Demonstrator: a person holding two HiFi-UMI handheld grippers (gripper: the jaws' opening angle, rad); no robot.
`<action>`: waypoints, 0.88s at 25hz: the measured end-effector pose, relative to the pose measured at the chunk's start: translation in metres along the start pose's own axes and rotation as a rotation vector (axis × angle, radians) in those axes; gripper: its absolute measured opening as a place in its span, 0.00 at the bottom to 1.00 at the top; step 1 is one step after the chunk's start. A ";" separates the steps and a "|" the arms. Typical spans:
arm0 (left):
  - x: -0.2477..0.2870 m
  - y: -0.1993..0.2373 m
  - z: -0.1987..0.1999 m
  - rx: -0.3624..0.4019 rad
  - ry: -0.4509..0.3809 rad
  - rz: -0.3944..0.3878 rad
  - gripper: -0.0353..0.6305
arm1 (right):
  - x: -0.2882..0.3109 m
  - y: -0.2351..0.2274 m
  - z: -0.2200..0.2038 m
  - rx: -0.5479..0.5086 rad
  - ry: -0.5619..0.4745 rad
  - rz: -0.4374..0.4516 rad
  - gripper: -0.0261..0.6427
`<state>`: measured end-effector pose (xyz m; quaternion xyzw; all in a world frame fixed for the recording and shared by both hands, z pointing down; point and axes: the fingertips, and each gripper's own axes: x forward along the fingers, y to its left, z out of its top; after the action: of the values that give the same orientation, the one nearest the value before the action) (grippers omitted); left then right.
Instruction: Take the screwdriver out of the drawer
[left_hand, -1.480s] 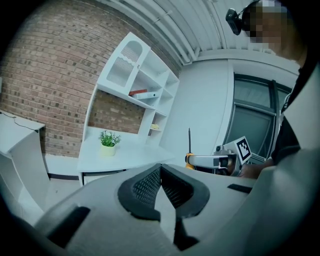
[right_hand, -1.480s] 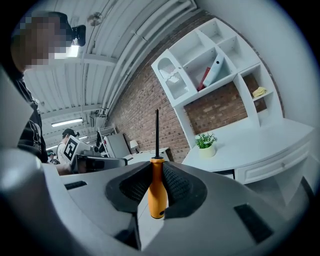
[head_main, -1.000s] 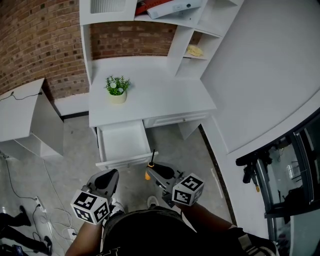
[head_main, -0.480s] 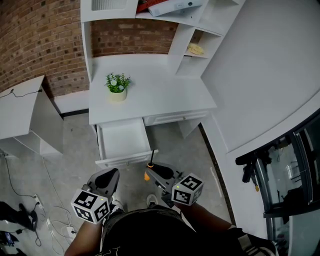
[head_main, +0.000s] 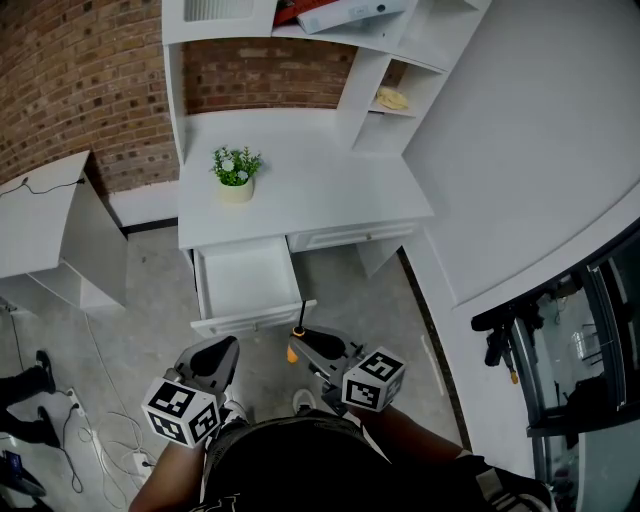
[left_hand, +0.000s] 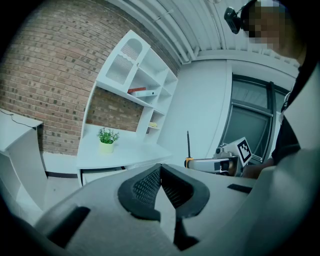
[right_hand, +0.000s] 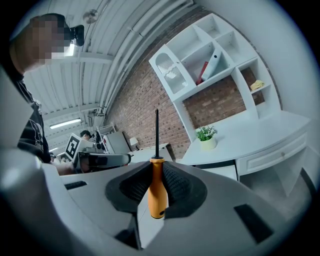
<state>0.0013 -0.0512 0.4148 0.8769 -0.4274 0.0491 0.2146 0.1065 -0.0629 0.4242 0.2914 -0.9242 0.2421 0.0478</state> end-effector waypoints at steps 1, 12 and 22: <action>0.000 0.000 0.000 0.000 0.000 0.000 0.08 | 0.000 0.000 0.000 0.001 0.001 0.000 0.15; 0.002 0.002 0.001 -0.001 -0.002 0.001 0.08 | 0.003 -0.003 0.002 0.001 0.000 0.001 0.15; 0.003 0.004 0.001 -0.003 0.001 -0.003 0.08 | 0.004 -0.004 0.001 0.001 0.006 -0.003 0.15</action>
<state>-0.0005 -0.0560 0.4162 0.8771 -0.4262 0.0488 0.2160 0.1054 -0.0688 0.4258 0.2920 -0.9236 0.2431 0.0508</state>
